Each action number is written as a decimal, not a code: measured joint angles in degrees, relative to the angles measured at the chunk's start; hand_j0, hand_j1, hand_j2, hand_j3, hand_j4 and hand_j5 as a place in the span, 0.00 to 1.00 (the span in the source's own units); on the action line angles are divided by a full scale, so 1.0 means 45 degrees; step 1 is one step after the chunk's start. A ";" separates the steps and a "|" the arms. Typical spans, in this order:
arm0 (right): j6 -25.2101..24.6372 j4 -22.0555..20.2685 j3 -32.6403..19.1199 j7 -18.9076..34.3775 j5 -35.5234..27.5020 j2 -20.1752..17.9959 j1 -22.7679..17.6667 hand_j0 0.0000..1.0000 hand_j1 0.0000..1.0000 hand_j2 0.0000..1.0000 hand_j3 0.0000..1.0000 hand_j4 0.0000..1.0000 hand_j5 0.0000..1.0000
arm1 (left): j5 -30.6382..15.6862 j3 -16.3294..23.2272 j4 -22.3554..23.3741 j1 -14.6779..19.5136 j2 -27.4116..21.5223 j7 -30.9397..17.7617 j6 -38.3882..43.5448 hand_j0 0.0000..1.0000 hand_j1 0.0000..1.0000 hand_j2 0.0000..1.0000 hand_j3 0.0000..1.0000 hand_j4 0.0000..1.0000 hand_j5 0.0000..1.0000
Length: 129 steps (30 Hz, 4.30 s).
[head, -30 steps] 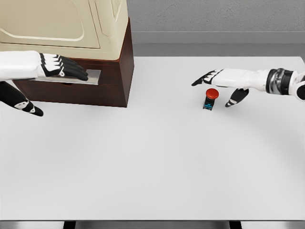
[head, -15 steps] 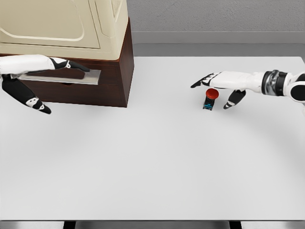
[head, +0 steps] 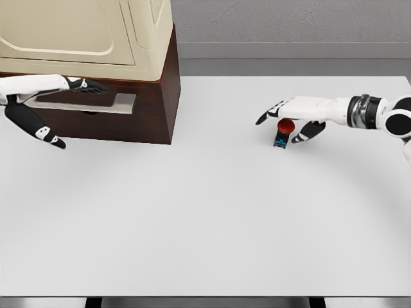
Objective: Open the cabinet drawer with left arm, and place a switch into the drawer with right arm
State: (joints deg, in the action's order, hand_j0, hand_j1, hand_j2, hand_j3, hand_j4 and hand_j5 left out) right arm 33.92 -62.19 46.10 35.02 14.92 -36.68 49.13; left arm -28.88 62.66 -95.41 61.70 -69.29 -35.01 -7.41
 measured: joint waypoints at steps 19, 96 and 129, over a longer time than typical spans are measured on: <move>0.0101 0.0196 0.0078 0.0000 0.0002 -0.0023 -0.0020 0.67 0.67 0.67 0.67 0.67 0.67 | -0.0030 -0.0095 0.0699 -0.0273 0.0208 0.0000 0.0114 1.00 1.00 1.00 1.00 1.00 1.00; 0.0065 -0.5250 0.0741 0.0001 -0.1877 -0.0961 0.0273 0.45 0.45 0.45 0.45 0.45 0.45 | 0.0269 0.0026 -0.0572 -0.1485 -0.0669 0.0185 0.0025 1.00 1.00 1.00 1.00 1.00 1.00; -0.0134 -0.4648 0.0762 -0.0003 -0.1862 0.0385 0.0938 0.45 0.45 0.45 0.45 0.45 0.45 | -0.0570 0.0016 -0.1243 -0.1740 -0.1443 0.0095 -0.0095 1.00 1.00 1.00 1.00 1.00 1.00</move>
State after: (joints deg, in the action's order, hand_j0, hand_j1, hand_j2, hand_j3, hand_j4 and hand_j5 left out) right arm 33.31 -83.10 49.53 35.01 6.54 -34.95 53.35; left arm -31.45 62.73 -101.00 53.87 -75.78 -34.59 -7.84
